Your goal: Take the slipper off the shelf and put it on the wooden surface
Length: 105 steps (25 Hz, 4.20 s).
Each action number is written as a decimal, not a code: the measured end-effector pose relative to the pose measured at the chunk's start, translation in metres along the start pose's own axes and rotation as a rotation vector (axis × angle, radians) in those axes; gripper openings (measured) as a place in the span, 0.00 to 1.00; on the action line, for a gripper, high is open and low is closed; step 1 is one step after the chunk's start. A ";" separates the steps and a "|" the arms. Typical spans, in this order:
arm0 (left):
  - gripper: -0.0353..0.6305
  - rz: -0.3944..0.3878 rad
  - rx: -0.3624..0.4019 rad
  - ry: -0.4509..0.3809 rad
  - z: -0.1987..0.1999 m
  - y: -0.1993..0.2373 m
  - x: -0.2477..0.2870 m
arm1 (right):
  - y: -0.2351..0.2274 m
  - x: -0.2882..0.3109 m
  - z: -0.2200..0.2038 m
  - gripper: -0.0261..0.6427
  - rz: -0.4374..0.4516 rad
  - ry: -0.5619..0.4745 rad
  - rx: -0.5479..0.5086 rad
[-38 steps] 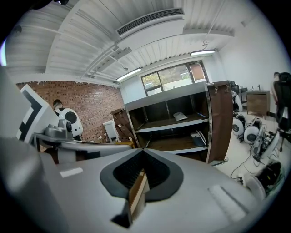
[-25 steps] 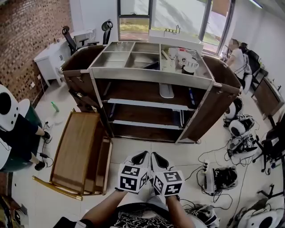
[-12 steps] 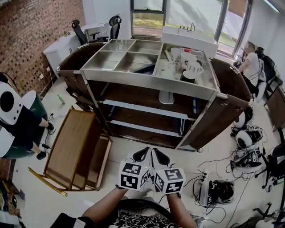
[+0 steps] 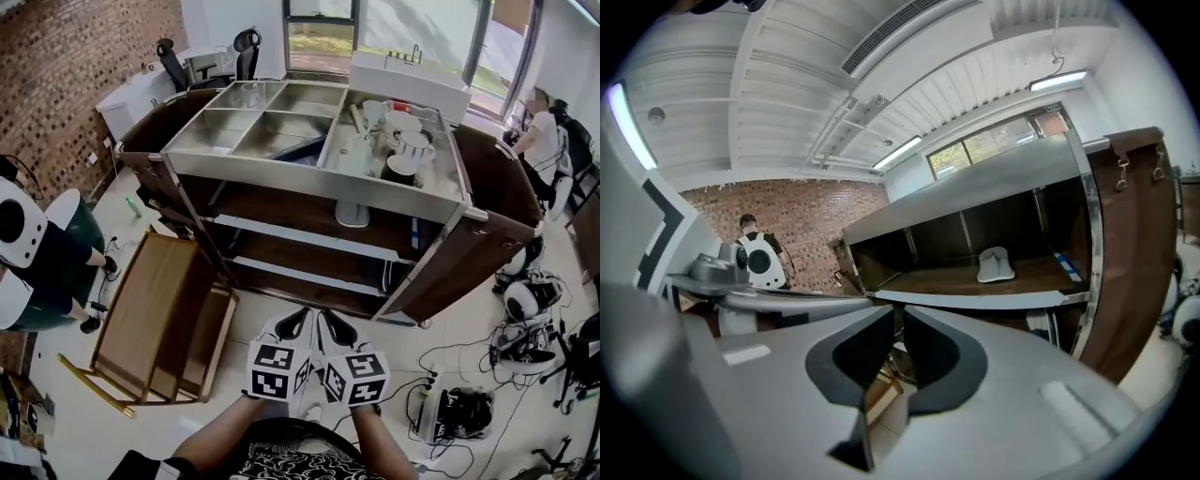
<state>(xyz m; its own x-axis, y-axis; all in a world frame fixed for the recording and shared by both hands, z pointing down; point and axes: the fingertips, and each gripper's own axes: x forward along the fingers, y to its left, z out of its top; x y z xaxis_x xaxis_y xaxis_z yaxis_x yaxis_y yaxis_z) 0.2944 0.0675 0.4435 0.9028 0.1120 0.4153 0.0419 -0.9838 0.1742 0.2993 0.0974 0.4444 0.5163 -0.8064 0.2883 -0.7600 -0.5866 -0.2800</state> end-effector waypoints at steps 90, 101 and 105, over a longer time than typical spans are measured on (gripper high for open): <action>0.06 -0.074 -0.063 -0.131 0.040 0.113 0.144 | -0.221 0.215 0.024 0.05 -0.401 0.174 -0.189; 0.06 0.037 -0.103 -0.153 0.033 0.100 0.096 | -0.168 0.152 0.009 0.05 -0.346 0.172 -0.196; 0.06 0.069 -0.105 -0.168 0.028 0.092 0.083 | -0.152 0.132 -0.001 0.05 -0.326 0.171 -0.194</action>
<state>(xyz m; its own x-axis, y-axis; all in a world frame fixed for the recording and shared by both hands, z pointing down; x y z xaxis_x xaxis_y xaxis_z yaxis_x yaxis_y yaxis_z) 0.3850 -0.0174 0.4690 0.9611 0.0117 0.2758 -0.0589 -0.9675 0.2460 0.4819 0.0802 0.5259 0.6817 -0.5472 0.4856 -0.6362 -0.7712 0.0240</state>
